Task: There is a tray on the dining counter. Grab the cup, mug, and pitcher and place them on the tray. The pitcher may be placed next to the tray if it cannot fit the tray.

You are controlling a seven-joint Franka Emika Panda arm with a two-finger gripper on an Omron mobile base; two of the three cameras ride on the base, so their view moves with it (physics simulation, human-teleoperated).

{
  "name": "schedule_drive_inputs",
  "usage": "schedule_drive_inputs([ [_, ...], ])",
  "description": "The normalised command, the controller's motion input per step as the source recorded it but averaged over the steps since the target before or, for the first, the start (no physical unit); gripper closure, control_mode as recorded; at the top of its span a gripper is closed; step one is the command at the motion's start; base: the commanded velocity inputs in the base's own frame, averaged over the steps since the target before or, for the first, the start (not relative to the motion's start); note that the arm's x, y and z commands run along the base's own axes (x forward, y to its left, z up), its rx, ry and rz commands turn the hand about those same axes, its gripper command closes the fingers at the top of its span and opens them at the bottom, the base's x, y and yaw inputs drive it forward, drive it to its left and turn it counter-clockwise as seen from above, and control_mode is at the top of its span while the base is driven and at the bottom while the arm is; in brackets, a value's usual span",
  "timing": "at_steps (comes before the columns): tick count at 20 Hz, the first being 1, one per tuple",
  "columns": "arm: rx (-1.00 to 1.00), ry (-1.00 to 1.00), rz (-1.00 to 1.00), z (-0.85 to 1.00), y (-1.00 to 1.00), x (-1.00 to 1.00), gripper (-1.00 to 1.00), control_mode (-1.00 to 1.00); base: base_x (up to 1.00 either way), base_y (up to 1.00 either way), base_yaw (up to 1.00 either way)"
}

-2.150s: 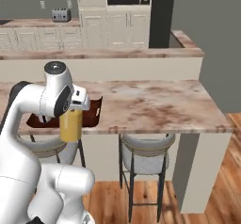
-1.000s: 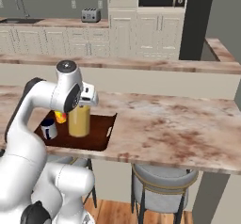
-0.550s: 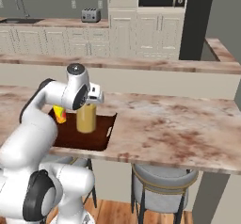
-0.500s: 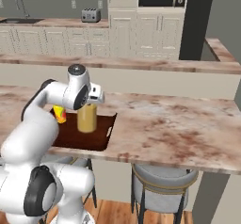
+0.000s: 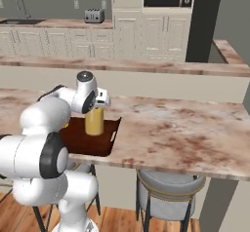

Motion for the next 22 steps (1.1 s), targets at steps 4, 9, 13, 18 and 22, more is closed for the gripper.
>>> schedule_drive_inputs([
  [4,0.00,0.00,0.00,-0.24,0.13,0.61,1.00,-1.00,0.00,0.00,0.00],
  [9,0.00,0.02,0.00,-0.21,0.04,0.20,1.00,-1.00,0.00,0.00,0.00],
  [13,0.00,0.00,0.00,0.00,0.00,-0.38,1.00,-1.00,0.00,0.00,0.00],
  [18,0.00,-0.01,0.00,-0.03,0.00,-0.43,1.00,-1.00,0.00,0.00,0.00],
  [22,0.00,0.00,0.00,-0.16,0.00,-0.23,1.00,-1.00,0.00,0.00,0.00],
])
